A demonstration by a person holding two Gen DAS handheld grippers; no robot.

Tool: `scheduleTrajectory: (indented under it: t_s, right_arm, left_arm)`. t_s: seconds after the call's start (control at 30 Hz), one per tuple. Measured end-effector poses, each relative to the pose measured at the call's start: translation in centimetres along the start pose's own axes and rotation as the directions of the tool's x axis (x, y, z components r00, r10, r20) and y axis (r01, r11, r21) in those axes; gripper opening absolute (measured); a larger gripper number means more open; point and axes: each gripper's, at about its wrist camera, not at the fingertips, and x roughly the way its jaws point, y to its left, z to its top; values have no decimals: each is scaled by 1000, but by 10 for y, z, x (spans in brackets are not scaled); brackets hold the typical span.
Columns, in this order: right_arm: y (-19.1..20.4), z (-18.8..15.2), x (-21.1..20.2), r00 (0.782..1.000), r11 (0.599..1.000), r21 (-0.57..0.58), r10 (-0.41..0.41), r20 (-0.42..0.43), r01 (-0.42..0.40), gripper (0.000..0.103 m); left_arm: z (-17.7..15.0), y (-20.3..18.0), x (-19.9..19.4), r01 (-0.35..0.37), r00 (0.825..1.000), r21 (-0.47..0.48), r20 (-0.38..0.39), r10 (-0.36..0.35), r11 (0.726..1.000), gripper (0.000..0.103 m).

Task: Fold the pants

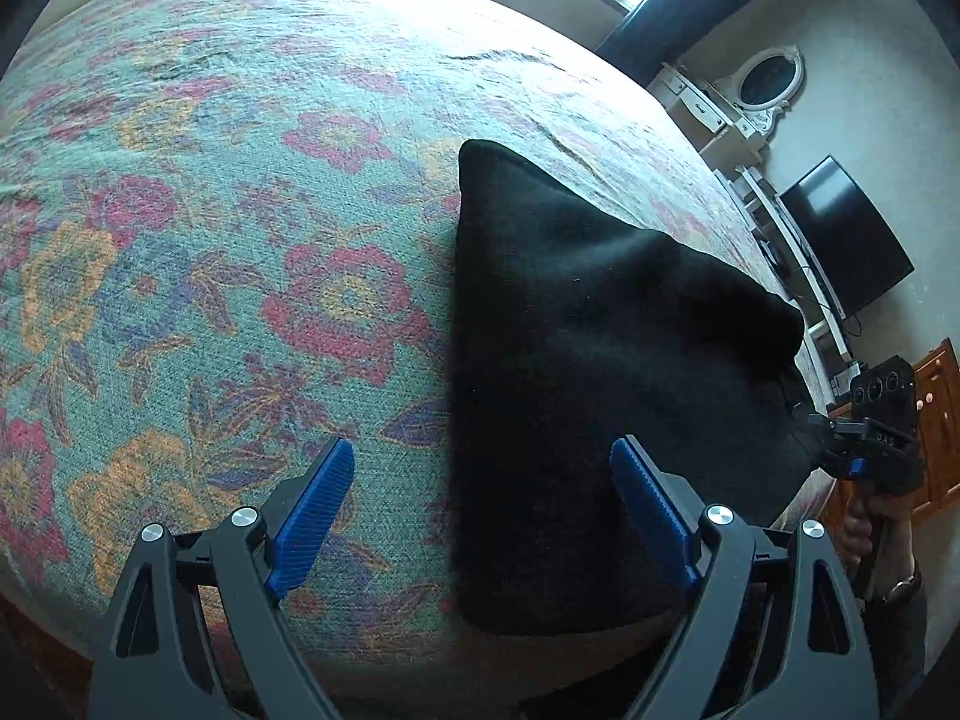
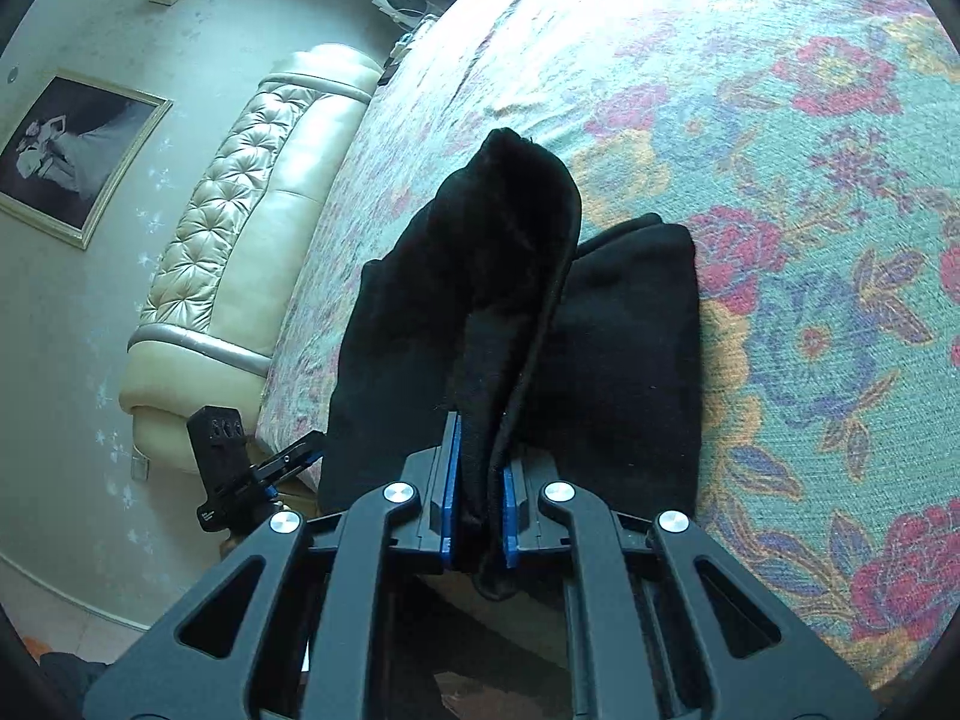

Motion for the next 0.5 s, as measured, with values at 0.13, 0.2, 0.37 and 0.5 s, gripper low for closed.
scheduleTrajectory:
  t_s: [0.13, 0.2, 0.37, 0.5]
  right_arm:
    - [-18, -1, 4, 1000, 999, 36, -3, 0, 3, 10]
    - [-21, -3, 4, 1000, 999, 46, -1, 7, 0, 10]
    - [-28, -6, -3, 1000, 999, 43, -6, 19, 5, 10]
    - [-44, -8, -6, 1000, 998, 60, -13, 27, 11, 10]
  left_arm:
    - [-2, -9, 4, -33, 999, 33, 6, 33, 999, 86]
    - [-1, -9, 5, -33, 999, 28, 5, 33, 999, 86]
    - [0, -8, 7, -39, 999, 33, 7, 39, 999, 86]
    - [-1, -10, 7, -41, 999, 39, 1, 41, 998, 86]
